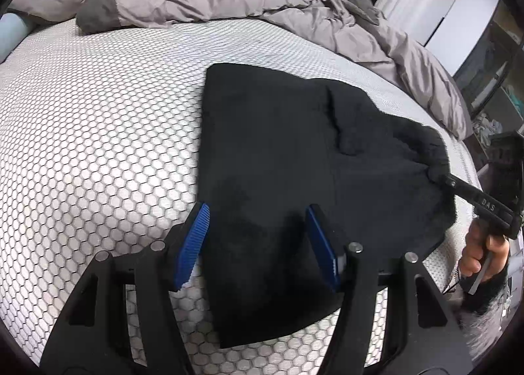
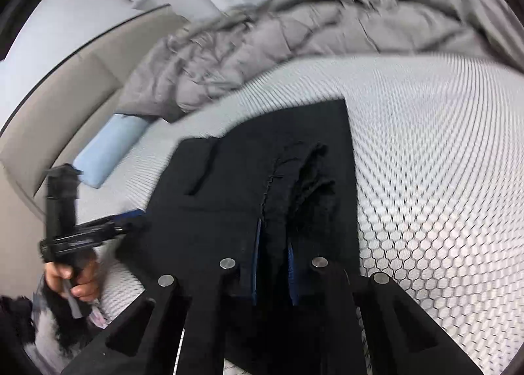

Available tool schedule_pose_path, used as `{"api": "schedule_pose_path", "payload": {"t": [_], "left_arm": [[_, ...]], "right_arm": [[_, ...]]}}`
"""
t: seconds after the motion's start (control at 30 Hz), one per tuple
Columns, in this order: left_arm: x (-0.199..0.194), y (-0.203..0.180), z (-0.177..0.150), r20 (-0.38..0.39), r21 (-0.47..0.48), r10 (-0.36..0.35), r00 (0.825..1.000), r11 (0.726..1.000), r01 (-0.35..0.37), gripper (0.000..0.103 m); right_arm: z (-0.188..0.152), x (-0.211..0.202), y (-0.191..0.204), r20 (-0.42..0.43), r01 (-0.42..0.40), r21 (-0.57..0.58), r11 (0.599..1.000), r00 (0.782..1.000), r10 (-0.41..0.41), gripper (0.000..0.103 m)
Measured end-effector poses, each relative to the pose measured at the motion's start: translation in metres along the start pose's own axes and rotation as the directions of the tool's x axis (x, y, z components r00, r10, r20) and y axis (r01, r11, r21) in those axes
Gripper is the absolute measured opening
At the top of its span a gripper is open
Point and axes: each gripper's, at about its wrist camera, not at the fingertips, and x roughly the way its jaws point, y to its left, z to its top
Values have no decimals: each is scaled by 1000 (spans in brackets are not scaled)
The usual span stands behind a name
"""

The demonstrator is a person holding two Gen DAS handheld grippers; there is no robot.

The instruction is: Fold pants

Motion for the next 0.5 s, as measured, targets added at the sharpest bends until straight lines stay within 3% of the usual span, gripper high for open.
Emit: {"api": "schedule_pose_path", "payload": {"t": [0.03,0.07,0.1,0.13,0.2,0.37,0.47,0.5], "left_arm": [[1,4,-2,-10,-11,12,1000,1000,-12,58],[7,6,3,-21,-23,6,1000,1000,-6,58],[11,10,4,-27,-43,-7,1000,999,6,58],[13,14,6,-29,-56,-15,999,998,13,58],[15,18,8,-29,-71,-24,999,997,21,58],[23,13,7,-47,-68,-29,998,997,26,58],[26,4,9,-42,-52,-25,999,998,23,45],[25,1,9,-32,-43,-21,999,999,19,41]], "right_arm": [[-1,-1,0,-3,18,-18,1000,1000,-18,16],[-3,8,-3,-41,86,-36,996,995,-87,20],[-8,22,-10,-87,182,-56,982,979,-187,34],[-11,25,-14,-95,213,-54,976,971,-218,47],[-11,14,-20,-73,220,-4,976,973,-219,60],[-9,-7,-36,-62,123,74,990,991,-119,62],[-13,9,-54,-122,8,187,982,992,15,62],[-13,14,-55,-122,-24,202,979,991,49,56]]}}
